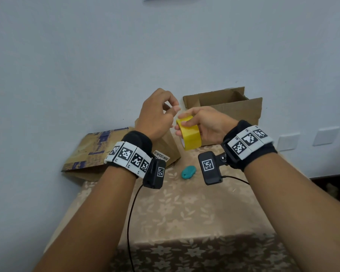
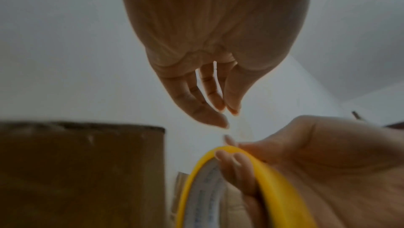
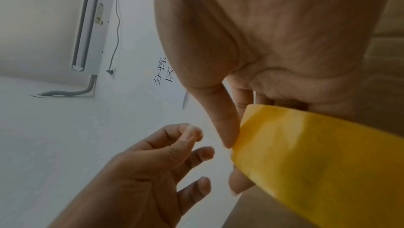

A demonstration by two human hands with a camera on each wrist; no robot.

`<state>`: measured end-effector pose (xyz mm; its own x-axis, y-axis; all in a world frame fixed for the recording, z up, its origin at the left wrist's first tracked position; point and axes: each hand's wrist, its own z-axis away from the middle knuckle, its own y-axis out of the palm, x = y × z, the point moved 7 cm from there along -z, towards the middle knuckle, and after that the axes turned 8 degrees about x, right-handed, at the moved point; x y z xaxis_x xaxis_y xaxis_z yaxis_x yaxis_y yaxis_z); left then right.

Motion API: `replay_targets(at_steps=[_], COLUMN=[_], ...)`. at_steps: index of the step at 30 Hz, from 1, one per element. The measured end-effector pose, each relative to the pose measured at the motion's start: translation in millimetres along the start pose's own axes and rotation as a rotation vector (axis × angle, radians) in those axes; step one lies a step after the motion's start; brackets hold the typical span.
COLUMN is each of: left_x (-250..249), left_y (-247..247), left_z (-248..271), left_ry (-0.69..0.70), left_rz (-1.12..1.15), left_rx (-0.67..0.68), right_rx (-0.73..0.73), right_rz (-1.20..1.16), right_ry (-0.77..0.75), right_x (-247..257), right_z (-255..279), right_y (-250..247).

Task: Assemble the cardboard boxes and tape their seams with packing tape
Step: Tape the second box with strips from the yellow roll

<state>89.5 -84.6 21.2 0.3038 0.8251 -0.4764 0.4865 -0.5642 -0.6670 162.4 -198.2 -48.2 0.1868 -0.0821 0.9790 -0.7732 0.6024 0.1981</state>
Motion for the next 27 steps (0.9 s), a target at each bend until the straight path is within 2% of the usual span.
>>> replay_targets(at_steps=[8, 11, 13, 15, 17, 20, 27], left_x=[11, 15, 19, 20, 18, 16, 20], left_y=[-9, -16, -16, -13, -15, -16, -7], left_z=[4, 10, 11, 11, 10, 8, 10], left_ry=[-0.173, -0.292, -0.349, -0.393, -0.403, -0.379, -0.341], left_rz=[-0.023, -0.083, 0.011, 0.226, 0.311, 0.252, 0.184], left_rx=[-0.01, -0.056, -0.054, -0.032, -0.042, -0.049, 0.044], right_rx=[-0.027, -0.028, -0.013, -0.007, -0.008, -0.015, -0.005], right_rz=[0.016, 0.039, 0.051, 0.074, 0.103, 0.127, 0.208], right_ry=[-0.113, -0.164, -0.2, -0.229, -0.249, -0.248, -0.223], right_x=[6, 11, 14, 17, 18, 16, 15], right_z=[6, 7, 7, 6, 6, 5, 2], right_y=[3, 7, 10, 12, 13, 13, 9])
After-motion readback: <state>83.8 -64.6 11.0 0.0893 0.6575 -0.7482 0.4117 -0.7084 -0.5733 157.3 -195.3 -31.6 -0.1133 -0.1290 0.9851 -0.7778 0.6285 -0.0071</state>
